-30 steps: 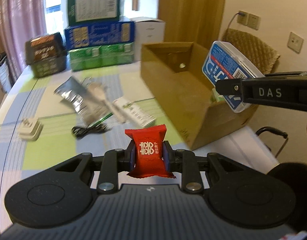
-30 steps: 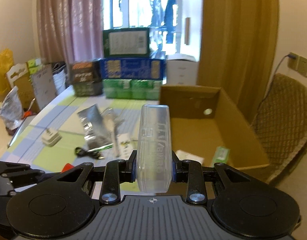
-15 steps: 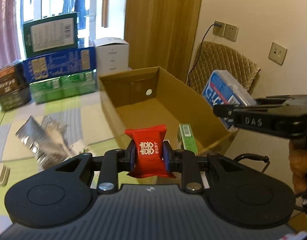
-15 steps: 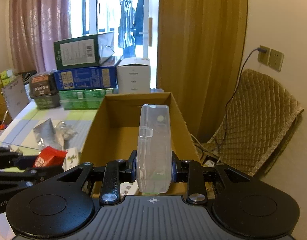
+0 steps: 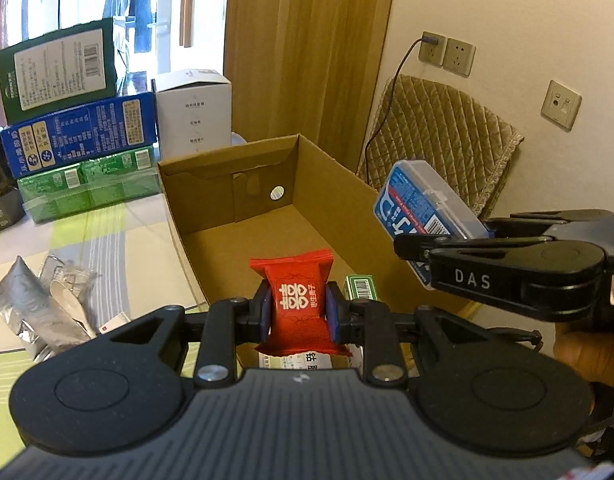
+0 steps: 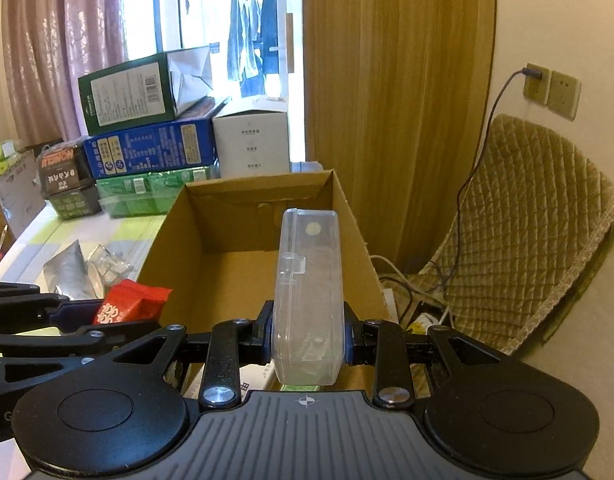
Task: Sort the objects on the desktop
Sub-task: 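Carry the case and candy packet into the cardboard box and release both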
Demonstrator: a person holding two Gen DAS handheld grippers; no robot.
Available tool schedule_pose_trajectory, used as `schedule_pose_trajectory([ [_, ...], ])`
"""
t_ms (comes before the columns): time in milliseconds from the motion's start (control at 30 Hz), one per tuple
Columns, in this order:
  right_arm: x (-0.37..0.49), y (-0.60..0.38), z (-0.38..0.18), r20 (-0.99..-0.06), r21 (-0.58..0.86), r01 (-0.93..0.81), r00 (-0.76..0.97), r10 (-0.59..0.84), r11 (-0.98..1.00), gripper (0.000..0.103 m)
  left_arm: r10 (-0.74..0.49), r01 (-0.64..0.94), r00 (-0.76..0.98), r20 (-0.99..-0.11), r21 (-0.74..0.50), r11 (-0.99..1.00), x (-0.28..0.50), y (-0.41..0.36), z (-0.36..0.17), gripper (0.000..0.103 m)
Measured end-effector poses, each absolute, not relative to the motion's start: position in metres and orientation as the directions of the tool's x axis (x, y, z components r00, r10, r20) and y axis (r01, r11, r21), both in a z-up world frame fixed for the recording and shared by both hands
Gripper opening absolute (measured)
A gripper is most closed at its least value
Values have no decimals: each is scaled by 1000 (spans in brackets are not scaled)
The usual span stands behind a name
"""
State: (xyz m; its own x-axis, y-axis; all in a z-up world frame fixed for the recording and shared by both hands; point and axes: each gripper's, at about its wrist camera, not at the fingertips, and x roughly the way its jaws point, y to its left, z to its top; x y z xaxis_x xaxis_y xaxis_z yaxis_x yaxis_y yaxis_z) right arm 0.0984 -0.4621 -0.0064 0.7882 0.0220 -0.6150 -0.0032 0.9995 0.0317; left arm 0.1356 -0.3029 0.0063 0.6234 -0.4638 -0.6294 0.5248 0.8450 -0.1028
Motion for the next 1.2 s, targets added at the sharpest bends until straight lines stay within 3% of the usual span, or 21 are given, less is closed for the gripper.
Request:
schedule_pose_trajectory([
  [1000, 121, -449, -19, -633, 75, -31, 771, 71, 997, 28, -416, 429, 676, -608, -134, 893, 136, -249, 4, 33],
  [1200, 119, -449, -19, -628, 81, -31, 774, 75, 996, 37, -409, 416, 677, -612, -140, 898, 132, -240, 0, 36],
])
